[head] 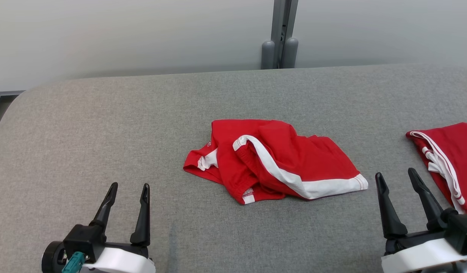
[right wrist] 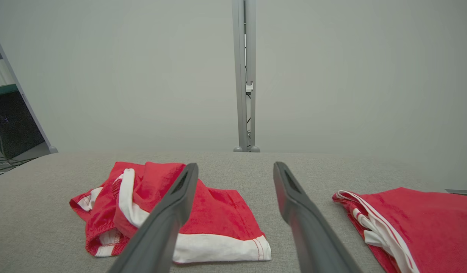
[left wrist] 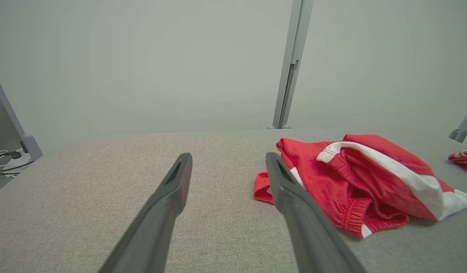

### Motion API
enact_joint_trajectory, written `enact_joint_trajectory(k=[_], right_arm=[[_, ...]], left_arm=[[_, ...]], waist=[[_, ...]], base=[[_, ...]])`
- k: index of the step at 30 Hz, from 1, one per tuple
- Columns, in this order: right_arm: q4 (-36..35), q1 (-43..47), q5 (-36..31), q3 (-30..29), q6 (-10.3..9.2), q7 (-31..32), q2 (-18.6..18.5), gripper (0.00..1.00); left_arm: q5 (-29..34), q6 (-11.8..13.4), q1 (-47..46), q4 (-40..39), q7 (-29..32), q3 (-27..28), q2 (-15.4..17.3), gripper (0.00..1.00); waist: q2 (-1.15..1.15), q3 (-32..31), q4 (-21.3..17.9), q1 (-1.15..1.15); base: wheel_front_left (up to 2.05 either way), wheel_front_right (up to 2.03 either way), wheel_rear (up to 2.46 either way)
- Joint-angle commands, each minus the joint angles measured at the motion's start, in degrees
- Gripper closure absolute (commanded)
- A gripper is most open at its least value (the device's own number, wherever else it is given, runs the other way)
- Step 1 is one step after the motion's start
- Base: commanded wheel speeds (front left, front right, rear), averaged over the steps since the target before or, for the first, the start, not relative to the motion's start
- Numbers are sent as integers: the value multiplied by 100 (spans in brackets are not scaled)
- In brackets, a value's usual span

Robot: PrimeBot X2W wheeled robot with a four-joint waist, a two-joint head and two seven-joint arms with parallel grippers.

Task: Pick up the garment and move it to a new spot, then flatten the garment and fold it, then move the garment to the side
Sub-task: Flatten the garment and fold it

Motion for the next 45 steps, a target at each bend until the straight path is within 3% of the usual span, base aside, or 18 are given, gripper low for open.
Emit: enact_joint_trajectory(k=[1, 11, 20, 25, 32, 45], right_arm=[[-35, 11, -17, -10, 0, 19, -4, 0], [-76, -110, 11, -27, 0, 13, 4, 0], [-129, -391, 13, -20, 0, -48, 5, 0], [-84, -543, -12, 73, 0, -88, 6, 0], [68, -731, -5, 188, 0, -185, 7, 0], [263, -839, 39, 187, 0, -290, 8, 0]], left_arm=[[-3, -2, -60, 5, -6, 5, 29, 0], [-19, -73, -386, -59, 33, -88, 3, 0], [-77, -507, -1763, 49, 355, -471, -289, 0], [-171, -765, -2485, 389, 815, -708, -452, 0], [-408, -1171, -3185, 1569, 1613, -1037, -610, 0], [-601, -1507, -3573, 2434, 1874, -1391, -685, 0]], waist=[[0, 7, 1, 0], [0, 172, 10, 0], [0, 736, -38, 0], [0, 975, -154, 0], [0, 1254, -402, 0], [0, 1390, -446, 0]], base=[[0, 0, 0], [0, 0, 0], [0, 0, 0], [0, 0, 0], [0, 0, 0], [0, 0, 0]])
